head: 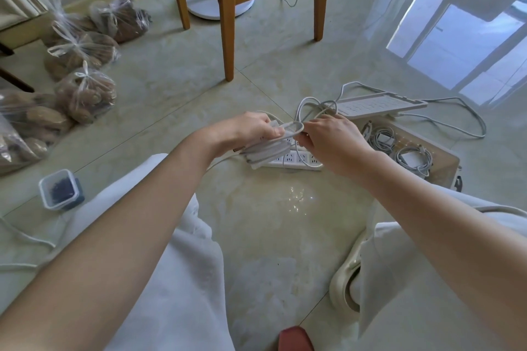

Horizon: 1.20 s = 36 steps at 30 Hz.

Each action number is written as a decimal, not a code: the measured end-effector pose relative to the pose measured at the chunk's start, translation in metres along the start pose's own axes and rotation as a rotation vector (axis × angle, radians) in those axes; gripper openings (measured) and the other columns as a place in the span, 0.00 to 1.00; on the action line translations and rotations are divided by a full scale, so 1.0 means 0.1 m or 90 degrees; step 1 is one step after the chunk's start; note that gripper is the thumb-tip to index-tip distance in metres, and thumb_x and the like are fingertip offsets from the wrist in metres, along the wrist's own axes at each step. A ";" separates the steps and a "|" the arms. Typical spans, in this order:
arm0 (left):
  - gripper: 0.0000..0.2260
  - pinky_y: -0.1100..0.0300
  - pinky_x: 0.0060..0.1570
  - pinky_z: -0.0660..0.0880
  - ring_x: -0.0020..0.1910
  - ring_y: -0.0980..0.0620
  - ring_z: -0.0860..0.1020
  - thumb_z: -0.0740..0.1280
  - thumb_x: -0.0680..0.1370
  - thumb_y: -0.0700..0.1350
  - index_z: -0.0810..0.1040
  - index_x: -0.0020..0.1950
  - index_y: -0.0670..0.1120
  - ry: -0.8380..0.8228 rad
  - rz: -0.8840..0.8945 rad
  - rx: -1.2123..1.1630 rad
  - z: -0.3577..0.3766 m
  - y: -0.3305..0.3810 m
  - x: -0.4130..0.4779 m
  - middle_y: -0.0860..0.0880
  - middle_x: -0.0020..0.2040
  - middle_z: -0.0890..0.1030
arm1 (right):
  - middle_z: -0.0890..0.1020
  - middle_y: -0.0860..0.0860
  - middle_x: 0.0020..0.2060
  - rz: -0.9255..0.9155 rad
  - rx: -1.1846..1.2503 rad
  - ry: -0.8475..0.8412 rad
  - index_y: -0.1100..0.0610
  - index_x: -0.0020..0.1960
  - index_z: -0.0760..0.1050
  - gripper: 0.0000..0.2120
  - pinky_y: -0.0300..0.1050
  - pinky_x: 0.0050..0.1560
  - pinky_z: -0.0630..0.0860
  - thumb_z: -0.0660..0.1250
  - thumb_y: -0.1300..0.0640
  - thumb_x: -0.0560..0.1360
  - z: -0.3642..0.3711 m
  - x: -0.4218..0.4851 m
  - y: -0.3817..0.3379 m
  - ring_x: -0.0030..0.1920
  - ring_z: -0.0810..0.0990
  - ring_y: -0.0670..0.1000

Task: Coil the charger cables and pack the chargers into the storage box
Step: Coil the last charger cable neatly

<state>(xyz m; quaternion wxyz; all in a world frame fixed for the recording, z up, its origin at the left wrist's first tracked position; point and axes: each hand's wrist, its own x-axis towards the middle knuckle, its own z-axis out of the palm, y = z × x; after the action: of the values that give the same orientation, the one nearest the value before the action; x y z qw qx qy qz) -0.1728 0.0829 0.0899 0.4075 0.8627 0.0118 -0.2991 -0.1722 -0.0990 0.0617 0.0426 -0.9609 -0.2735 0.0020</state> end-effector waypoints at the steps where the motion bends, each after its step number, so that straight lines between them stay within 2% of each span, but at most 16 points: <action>1: 0.10 0.63 0.30 0.64 0.33 0.54 0.70 0.63 0.79 0.51 0.71 0.41 0.48 0.000 -0.001 0.012 0.01 -0.02 0.01 0.50 0.38 0.73 | 0.81 0.54 0.44 0.006 0.000 0.015 0.57 0.44 0.74 0.16 0.48 0.54 0.68 0.51 0.52 0.81 -0.02 0.00 -0.02 0.50 0.77 0.57; 3: 0.11 0.59 0.33 0.64 0.40 0.50 0.73 0.63 0.78 0.55 0.72 0.46 0.47 0.050 -0.007 0.102 0.02 -0.08 0.08 0.46 0.46 0.76 | 0.81 0.55 0.42 0.019 0.002 0.030 0.57 0.43 0.75 0.16 0.47 0.52 0.68 0.53 0.52 0.80 -0.05 0.01 -0.04 0.48 0.78 0.57; 5: 0.14 0.57 0.35 0.64 0.46 0.47 0.72 0.61 0.78 0.58 0.71 0.49 0.47 0.130 -0.030 0.213 0.02 -0.13 0.13 0.43 0.54 0.75 | 0.80 0.54 0.38 0.034 0.013 0.031 0.57 0.42 0.75 0.16 0.46 0.46 0.66 0.54 0.50 0.80 -0.09 0.01 -0.07 0.44 0.78 0.57; 8: 0.19 0.52 0.54 0.69 0.58 0.42 0.72 0.58 0.79 0.59 0.70 0.59 0.45 0.196 -0.072 0.260 0.01 -0.18 0.18 0.41 0.61 0.71 | 0.73 0.52 0.32 0.051 0.031 0.039 0.57 0.40 0.74 0.17 0.46 0.38 0.65 0.54 0.50 0.80 -0.13 -0.01 -0.18 0.38 0.77 0.59; 10: 0.21 0.50 0.61 0.68 0.61 0.41 0.71 0.57 0.79 0.58 0.68 0.64 0.43 0.240 -0.098 0.257 0.02 -0.18 0.19 0.41 0.63 0.70 | 0.72 0.52 0.31 0.044 0.039 0.053 0.58 0.40 0.74 0.18 0.46 0.36 0.68 0.52 0.50 0.80 -0.14 -0.05 -0.25 0.35 0.75 0.59; 12: 0.23 0.50 0.61 0.67 0.62 0.39 0.71 0.57 0.80 0.57 0.67 0.67 0.41 0.281 -0.110 0.240 0.03 -0.18 0.20 0.40 0.65 0.69 | 0.77 0.53 0.34 0.023 0.065 0.065 0.57 0.42 0.73 0.17 0.46 0.35 0.68 0.51 0.50 0.81 -0.13 -0.11 -0.32 0.34 0.74 0.59; 15: 0.25 0.51 0.59 0.67 0.63 0.39 0.70 0.59 0.80 0.56 0.66 0.67 0.38 0.326 -0.115 0.165 0.02 -0.19 0.25 0.39 0.66 0.71 | 0.82 0.51 0.43 0.003 0.114 0.056 0.55 0.51 0.74 0.15 0.48 0.39 0.72 0.50 0.51 0.81 -0.09 -0.22 -0.46 0.40 0.78 0.60; 17: 0.25 0.51 0.57 0.70 0.61 0.39 0.72 0.59 0.79 0.56 0.68 0.65 0.37 0.335 -0.119 0.055 0.00 -0.19 0.28 0.39 0.64 0.73 | 0.82 0.51 0.47 0.004 0.141 0.038 0.54 0.57 0.72 0.14 0.49 0.41 0.73 0.49 0.52 0.81 -0.04 -0.28 -0.53 0.44 0.79 0.60; 19: 0.20 0.51 0.53 0.74 0.54 0.41 0.76 0.59 0.80 0.55 0.73 0.59 0.39 0.316 -0.101 -0.144 -0.01 -0.19 0.30 0.40 0.59 0.77 | 0.82 0.54 0.49 0.019 0.217 0.001 0.54 0.63 0.67 0.14 0.52 0.43 0.75 0.49 0.54 0.82 0.02 -0.31 -0.59 0.44 0.79 0.62; 22: 0.14 0.54 0.40 0.75 0.38 0.48 0.77 0.56 0.82 0.50 0.76 0.45 0.45 0.246 -0.093 -0.425 0.01 -0.11 0.24 0.44 0.41 0.79 | 0.80 0.57 0.41 0.025 0.305 -0.054 0.54 0.66 0.61 0.14 0.54 0.40 0.75 0.49 0.58 0.81 0.06 -0.34 -0.66 0.38 0.77 0.62; 24: 0.15 0.52 0.43 0.77 0.38 0.48 0.77 0.53 0.83 0.47 0.76 0.43 0.46 0.206 -0.103 -0.543 0.01 -0.06 0.21 0.45 0.39 0.79 | 0.77 0.54 0.38 0.007 0.267 -0.075 0.54 0.65 0.61 0.14 0.50 0.35 0.70 0.51 0.61 0.80 0.08 -0.36 -0.65 0.34 0.74 0.60; 26: 0.14 0.49 0.41 0.79 0.44 0.46 0.78 0.52 0.83 0.46 0.76 0.47 0.45 0.162 -0.111 -0.629 0.00 -0.05 0.20 0.43 0.45 0.79 | 0.71 0.51 0.35 -0.005 0.227 -0.083 0.55 0.61 0.64 0.13 0.47 0.33 0.64 0.53 0.65 0.79 0.09 -0.37 -0.63 0.33 0.70 0.58; 28: 0.14 0.49 0.36 0.81 0.49 0.44 0.78 0.52 0.82 0.46 0.77 0.51 0.44 0.127 -0.114 -0.675 -0.04 -0.06 0.20 0.41 0.51 0.78 | 0.73 0.52 0.37 -0.015 0.215 -0.081 0.56 0.57 0.65 0.12 0.48 0.34 0.66 0.54 0.67 0.77 0.09 -0.36 -0.61 0.35 0.72 0.59; 31: 0.17 0.47 0.40 0.80 0.48 0.44 0.77 0.52 0.82 0.49 0.78 0.48 0.43 0.087 -0.109 -0.688 -0.04 -0.05 0.20 0.41 0.47 0.78 | 0.78 0.55 0.48 -0.011 0.202 -0.059 0.57 0.56 0.67 0.15 0.50 0.39 0.71 0.55 0.69 0.73 0.11 -0.29 -0.51 0.44 0.77 0.60; 34: 0.18 0.48 0.44 0.79 0.48 0.44 0.76 0.51 0.82 0.50 0.77 0.48 0.42 0.039 -0.117 -0.679 -0.02 -0.05 0.18 0.40 0.47 0.77 | 0.79 0.55 0.49 0.022 0.156 -0.043 0.58 0.56 0.68 0.14 0.45 0.37 0.62 0.55 0.68 0.73 0.11 -0.22 -0.40 0.44 0.76 0.58; 36: 0.18 0.49 0.41 0.80 0.47 0.45 0.77 0.51 0.82 0.50 0.76 0.51 0.41 -0.002 -0.126 -0.683 -0.01 -0.04 0.16 0.41 0.47 0.78 | 0.79 0.53 0.48 0.032 0.131 -0.045 0.57 0.55 0.69 0.11 0.44 0.38 0.59 0.55 0.67 0.75 0.12 -0.20 -0.36 0.42 0.74 0.57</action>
<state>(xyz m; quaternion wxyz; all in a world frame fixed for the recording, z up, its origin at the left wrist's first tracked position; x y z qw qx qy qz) -0.1599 0.0831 0.0788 0.7606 0.5280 0.2431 -0.2890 -0.2083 -0.0782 0.0528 0.1309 -0.9574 -0.2490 0.0651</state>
